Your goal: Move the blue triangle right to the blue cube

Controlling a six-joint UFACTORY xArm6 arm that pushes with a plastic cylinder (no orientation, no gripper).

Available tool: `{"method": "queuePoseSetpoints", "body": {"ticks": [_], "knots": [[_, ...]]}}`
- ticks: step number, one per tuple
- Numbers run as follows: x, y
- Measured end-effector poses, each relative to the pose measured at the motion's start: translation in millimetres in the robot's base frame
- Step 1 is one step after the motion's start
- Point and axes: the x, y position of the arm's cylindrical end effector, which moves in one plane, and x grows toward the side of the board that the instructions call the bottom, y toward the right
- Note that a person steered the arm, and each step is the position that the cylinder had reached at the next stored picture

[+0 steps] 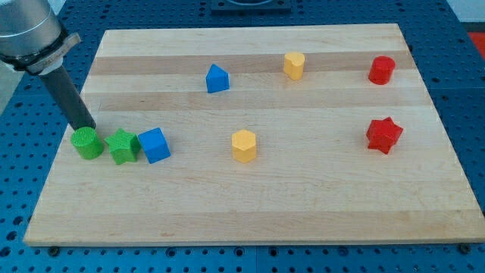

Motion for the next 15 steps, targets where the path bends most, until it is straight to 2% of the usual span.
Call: {"method": "queuePoseSetpoints", "body": {"ticks": [1, 3, 4, 5, 6, 7, 8, 10, 11, 12, 13, 15], "knots": [[-17, 0], [-34, 62], [-35, 111], [-40, 112], [-84, 108], [-110, 117], [-111, 181], [-112, 184], [-160, 195], [-147, 227], [-146, 227], [-68, 210]]}}
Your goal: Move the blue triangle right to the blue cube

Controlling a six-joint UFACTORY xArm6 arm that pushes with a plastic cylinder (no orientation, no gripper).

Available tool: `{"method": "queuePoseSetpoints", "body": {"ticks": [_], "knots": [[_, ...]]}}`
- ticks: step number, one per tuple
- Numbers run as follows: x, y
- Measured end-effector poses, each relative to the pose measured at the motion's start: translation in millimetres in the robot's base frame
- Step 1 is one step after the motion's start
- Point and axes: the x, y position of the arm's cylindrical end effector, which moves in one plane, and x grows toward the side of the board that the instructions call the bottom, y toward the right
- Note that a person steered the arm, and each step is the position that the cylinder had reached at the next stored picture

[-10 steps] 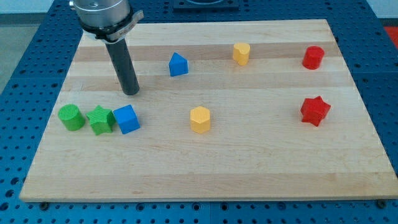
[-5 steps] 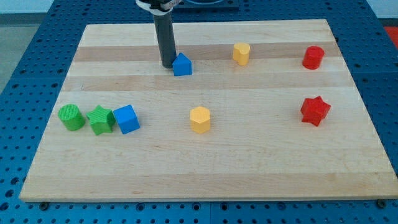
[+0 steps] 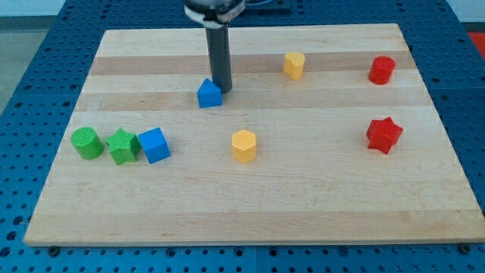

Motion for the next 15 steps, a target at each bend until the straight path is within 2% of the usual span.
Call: {"method": "queuePoseSetpoints", "body": {"ticks": [1, 2, 3, 4, 5, 6, 7, 8, 9, 12, 14, 15], "knots": [[49, -11], [73, -13], [41, -6], [-24, 19], [-40, 25], [-69, -11], [-69, -14], [-63, -16], [-36, -16], [-35, -44], [21, -41], [34, -41]]}}
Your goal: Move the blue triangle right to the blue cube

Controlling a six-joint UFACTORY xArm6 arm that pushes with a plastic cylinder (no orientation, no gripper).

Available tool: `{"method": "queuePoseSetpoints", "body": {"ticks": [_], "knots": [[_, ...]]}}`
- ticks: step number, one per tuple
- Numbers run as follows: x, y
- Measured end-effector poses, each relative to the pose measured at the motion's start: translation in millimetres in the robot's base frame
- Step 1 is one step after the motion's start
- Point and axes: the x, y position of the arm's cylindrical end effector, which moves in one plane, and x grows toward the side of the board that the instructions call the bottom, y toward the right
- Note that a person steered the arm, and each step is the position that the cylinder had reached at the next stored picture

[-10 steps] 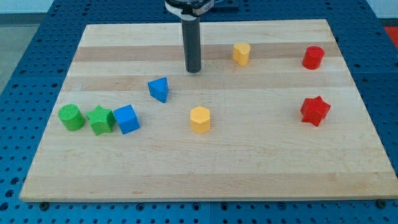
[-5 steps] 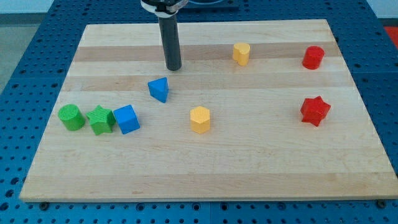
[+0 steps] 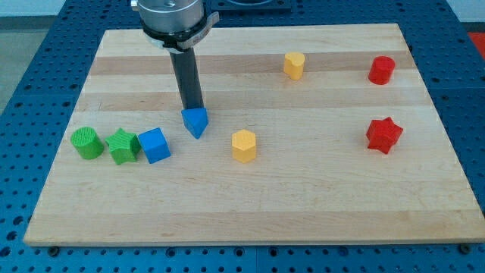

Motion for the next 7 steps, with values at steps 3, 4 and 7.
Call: {"method": "queuePoseSetpoints", "body": {"ticks": [3, 4, 7], "knots": [[28, 0], [37, 6], [31, 47]]}}
